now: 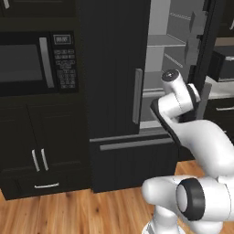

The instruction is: Place one of the steaks on the plate and the other in the bowl. Then place the bowl in the fridge.

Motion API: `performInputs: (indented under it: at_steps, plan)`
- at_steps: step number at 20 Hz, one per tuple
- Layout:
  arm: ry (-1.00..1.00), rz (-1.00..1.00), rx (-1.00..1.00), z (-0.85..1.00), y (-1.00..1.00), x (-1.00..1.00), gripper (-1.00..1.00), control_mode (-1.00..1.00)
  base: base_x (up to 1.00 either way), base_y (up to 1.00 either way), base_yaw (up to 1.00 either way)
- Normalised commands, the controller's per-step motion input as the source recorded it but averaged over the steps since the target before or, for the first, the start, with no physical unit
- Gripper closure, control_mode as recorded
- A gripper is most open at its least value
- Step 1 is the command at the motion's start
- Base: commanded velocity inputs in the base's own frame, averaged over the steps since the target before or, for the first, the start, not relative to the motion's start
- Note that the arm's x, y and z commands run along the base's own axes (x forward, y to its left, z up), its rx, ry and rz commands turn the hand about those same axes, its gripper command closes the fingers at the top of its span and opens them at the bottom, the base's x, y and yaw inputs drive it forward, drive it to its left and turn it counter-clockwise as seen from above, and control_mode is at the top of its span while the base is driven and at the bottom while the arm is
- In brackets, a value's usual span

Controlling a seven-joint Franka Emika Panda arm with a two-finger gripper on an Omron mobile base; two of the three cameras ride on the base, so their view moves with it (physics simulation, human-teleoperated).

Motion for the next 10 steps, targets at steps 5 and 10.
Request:
performInputs:
  at_steps: [5, 10]
  plan:
    - [0.03, 0.00, 0.00, -0.14, -0.09, 0.93, -1.00, -1.00, 0.00, 0.00, 0.00]
    - [0.00, 0.00, 0.00, -0.18, -0.12, 0.80, -1.00, -1.00, 0.00, 0.00, 0.00]
